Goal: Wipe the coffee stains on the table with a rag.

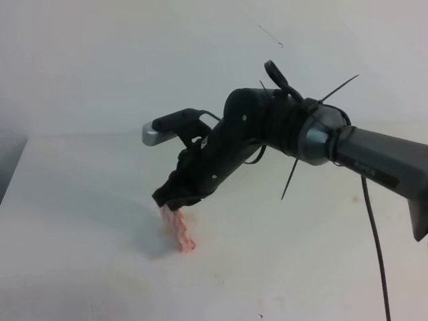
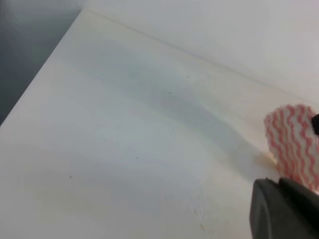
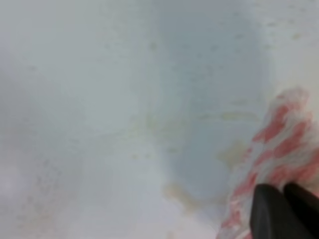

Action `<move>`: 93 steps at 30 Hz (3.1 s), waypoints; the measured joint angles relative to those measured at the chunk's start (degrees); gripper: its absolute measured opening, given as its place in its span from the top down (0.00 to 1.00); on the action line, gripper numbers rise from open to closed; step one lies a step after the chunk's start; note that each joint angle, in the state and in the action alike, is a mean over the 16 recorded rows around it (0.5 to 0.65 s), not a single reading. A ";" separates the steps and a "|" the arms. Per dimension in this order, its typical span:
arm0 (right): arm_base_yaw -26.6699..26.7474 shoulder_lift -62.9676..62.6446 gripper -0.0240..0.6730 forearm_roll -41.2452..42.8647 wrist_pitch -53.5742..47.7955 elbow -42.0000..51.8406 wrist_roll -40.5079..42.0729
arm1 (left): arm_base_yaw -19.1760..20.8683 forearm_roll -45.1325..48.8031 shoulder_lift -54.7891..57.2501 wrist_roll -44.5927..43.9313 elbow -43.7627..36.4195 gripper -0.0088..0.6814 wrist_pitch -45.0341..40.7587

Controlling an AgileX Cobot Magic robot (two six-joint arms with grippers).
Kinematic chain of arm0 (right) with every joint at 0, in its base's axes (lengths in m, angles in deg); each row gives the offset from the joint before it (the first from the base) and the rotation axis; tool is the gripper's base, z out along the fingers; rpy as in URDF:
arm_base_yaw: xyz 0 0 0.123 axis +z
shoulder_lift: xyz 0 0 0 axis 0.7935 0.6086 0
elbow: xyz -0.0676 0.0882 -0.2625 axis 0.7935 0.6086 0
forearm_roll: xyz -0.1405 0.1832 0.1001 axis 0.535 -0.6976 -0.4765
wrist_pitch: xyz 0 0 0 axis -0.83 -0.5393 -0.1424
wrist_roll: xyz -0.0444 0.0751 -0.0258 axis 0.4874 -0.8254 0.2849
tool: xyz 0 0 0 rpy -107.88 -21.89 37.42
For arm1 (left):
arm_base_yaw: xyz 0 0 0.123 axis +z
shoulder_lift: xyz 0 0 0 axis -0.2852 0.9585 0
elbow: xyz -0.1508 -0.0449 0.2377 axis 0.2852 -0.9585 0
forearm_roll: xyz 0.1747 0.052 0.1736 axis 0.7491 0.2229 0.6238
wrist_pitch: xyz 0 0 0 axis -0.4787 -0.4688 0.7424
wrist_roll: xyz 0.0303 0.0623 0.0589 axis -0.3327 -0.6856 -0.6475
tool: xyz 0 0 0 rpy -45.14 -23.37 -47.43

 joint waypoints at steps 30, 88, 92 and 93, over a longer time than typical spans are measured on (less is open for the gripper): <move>-4.59 4.73 0.97 23.89 -5.03 -4.60 -12.26 | 0.00 0.02 0.00 -0.05 2.17 0.99 0.00; -19.08 -51.69 0.97 14.06 12.53 40.72 -4.69 | 0.00 0.02 0.11 -0.02 2.17 0.99 0.00; -19.08 -58.23 0.97 14.34 11.38 40.88 -3.55 | 0.00 0.02 0.21 0.01 2.17 0.99 0.00; -19.08 -59.74 0.97 14.38 11.06 40.95 -3.31 | 0.00 0.02 0.21 0.02 2.17 0.99 0.00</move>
